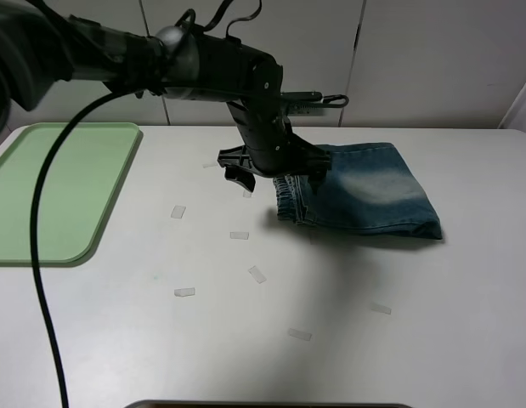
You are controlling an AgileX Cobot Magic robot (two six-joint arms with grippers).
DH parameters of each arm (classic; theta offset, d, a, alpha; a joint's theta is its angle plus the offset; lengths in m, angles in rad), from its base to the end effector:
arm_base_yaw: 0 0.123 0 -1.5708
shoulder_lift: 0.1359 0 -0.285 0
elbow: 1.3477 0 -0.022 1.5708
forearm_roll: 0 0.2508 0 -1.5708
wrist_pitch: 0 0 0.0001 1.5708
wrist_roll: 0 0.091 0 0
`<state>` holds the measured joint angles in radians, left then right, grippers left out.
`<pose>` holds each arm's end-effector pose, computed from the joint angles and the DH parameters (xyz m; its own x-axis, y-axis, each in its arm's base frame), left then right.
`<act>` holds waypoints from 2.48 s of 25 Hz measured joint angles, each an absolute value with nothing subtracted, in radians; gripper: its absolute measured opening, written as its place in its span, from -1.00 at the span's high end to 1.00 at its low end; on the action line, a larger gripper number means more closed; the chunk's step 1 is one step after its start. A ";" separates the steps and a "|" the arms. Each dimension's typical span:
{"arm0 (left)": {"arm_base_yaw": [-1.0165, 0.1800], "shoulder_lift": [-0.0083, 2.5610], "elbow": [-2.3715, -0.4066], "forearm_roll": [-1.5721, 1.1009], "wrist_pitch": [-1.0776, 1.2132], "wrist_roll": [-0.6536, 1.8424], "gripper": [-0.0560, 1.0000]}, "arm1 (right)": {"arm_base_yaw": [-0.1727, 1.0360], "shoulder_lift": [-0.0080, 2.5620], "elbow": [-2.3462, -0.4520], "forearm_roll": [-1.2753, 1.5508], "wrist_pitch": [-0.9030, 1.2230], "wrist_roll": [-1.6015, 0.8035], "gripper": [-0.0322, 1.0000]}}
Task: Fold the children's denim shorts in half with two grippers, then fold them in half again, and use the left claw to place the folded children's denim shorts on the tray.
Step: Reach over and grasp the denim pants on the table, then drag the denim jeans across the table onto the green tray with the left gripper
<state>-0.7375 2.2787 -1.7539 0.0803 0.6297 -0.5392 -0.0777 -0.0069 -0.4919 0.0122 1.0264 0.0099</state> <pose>0.3680 -0.3285 0.1465 -0.8753 0.1789 -0.4493 0.2867 0.9401 -0.1842 -0.0035 0.0012 0.2778 -0.4238 0.0493 -0.9044 0.0751 0.9970 0.0191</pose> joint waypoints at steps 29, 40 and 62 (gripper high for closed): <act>-0.760 2.439 -1.855 0.110 0.486 -0.639 -0.88 | -0.078 -0.007 -0.492 0.012 1.026 0.010 -0.41; -0.761 2.442 -1.855 0.106 0.455 -0.639 0.39 | -0.078 -0.007 -0.492 0.012 1.026 0.010 -0.41; -0.711 2.289 -1.885 0.205 0.790 -0.475 0.40 | -0.078 -0.007 -0.492 0.012 1.026 0.010 -0.41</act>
<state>-0.7112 2.2894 -1.8846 0.2051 0.7902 -0.4753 -0.0777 -0.0069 -0.4919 0.0122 1.0264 0.0099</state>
